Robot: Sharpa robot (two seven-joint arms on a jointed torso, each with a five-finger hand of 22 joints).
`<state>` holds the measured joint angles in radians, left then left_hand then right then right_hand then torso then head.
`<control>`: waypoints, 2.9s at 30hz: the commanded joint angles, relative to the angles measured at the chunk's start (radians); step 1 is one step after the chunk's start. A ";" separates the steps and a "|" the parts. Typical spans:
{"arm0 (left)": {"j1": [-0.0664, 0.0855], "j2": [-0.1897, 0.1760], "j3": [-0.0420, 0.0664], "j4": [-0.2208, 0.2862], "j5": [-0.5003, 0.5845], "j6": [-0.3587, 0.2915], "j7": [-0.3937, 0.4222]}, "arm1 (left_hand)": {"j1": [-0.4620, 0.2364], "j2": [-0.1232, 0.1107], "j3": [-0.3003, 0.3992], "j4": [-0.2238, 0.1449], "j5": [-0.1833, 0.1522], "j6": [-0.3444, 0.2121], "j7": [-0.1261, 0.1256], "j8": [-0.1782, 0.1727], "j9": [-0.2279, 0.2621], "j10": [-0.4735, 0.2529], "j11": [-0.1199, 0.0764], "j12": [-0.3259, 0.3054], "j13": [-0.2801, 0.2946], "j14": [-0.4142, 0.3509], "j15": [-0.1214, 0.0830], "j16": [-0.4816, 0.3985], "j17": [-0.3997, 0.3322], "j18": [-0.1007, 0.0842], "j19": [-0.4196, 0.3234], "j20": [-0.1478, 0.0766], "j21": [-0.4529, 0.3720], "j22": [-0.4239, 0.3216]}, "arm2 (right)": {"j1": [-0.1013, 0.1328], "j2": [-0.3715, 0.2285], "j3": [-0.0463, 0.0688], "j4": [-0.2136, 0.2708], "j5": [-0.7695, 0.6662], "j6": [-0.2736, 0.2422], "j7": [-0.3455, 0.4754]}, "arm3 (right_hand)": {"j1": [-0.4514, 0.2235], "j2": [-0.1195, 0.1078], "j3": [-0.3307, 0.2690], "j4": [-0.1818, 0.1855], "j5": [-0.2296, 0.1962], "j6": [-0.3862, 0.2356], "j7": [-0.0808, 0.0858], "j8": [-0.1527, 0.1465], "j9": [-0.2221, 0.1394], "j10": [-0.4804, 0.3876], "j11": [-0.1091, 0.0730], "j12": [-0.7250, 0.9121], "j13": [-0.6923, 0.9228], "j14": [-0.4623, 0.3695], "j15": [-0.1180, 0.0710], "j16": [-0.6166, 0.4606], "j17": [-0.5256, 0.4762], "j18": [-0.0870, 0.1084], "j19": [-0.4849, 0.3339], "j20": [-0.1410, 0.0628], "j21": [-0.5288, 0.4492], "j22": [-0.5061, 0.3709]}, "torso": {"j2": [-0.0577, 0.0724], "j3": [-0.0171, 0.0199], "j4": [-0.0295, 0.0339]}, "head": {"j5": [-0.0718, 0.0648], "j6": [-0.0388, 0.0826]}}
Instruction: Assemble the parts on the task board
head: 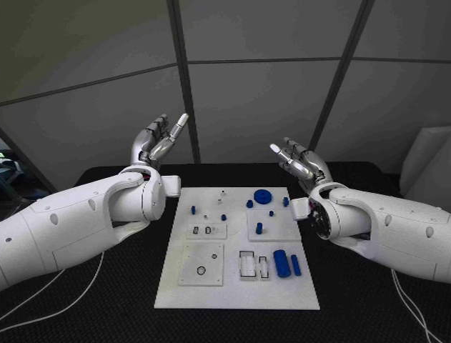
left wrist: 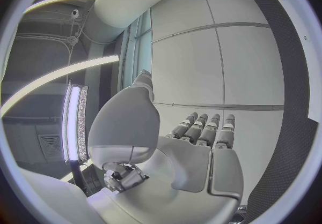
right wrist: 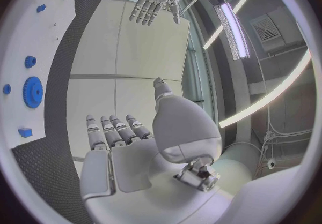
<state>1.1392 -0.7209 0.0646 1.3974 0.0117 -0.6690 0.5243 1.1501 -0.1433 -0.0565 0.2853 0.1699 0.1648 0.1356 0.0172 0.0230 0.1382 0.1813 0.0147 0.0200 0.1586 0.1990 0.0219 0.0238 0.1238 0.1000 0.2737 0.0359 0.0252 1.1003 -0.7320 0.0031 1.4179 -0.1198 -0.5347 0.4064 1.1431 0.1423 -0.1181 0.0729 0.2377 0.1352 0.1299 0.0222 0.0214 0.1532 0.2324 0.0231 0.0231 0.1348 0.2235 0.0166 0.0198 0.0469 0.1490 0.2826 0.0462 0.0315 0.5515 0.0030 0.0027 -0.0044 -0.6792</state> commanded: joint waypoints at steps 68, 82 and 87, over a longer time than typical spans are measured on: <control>-0.003 -0.170 0.000 0.217 -0.158 0.259 -0.044 | 0.288 0.165 0.023 -0.081 -0.010 0.820 0.073 0.096 0.042 0.984 -0.037 0.101 0.049 1.050 -0.114 0.189 0.204 0.057 0.854 -0.081 0.437 0.175 | 0.127 0.098 0.035 -0.098 -1.666 0.416 -0.460 | 0.143 -0.211 0.401 -0.232 -0.024 0.883 0.021 0.042 0.047 0.991 -0.139 0.040 0.044 1.368 -0.213 1.173 0.903 0.123 0.971 -0.183 0.930 0.503 | 0.170 -0.0083 0.0083 | -0.023 0.020; -0.003 -0.174 0.000 0.218 -0.158 0.259 -0.045 | 0.288 0.165 0.023 -0.081 -0.010 0.820 0.073 0.095 0.042 0.984 -0.037 0.100 0.048 1.050 -0.114 0.188 0.205 0.057 0.854 -0.081 0.437 0.175 | 0.127 0.130 0.035 -0.135 -1.672 0.451 -0.468 | 0.152 -0.209 0.425 -0.226 -0.027 0.882 0.021 0.043 0.048 0.986 -0.138 0.041 0.043 1.372 -0.212 1.232 0.971 0.116 0.992 -0.182 0.979 0.563 | 0.176 -0.0087 0.0089 | -0.020 0.023; -0.003 -0.175 0.000 0.218 -0.158 0.260 -0.045 | 0.288 0.165 0.023 -0.081 -0.010 0.820 0.073 0.095 0.042 0.984 -0.037 0.100 0.048 1.050 -0.114 0.188 0.205 0.057 0.854 -0.081 0.437 0.175 | 0.127 0.143 0.034 -0.147 -1.673 0.459 -0.460 | 0.152 -0.205 0.437 -0.221 -0.027 0.884 0.021 0.044 0.048 0.990 -0.138 0.042 0.044 1.371 -0.212 1.245 0.983 0.113 0.997 -0.182 0.994 0.582 | 0.176 -0.0082 0.0086 | -0.015 0.013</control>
<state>1.1348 -0.8952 0.0640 1.6133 -0.1411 -0.4215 0.4777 1.4399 0.0317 -0.0275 0.2067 0.1658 0.9829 0.2036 0.1161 0.0658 1.1191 0.1400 0.1180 0.0694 1.2029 0.0822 0.2130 0.2272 0.1948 0.9505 0.1914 0.4691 0.1987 1.2248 -0.5919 0.0370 1.2731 -1.7801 -0.0953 -0.0555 1.2895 -0.0656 0.3142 -0.1492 0.2102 1.0244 0.1500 0.0694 0.0687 1.1449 0.0928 0.0656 0.0655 1.4616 0.0070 1.2575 1.0010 0.1634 1.1391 0.1033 1.0372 0.6112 0.7277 -0.0057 0.0117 -0.0222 -0.6611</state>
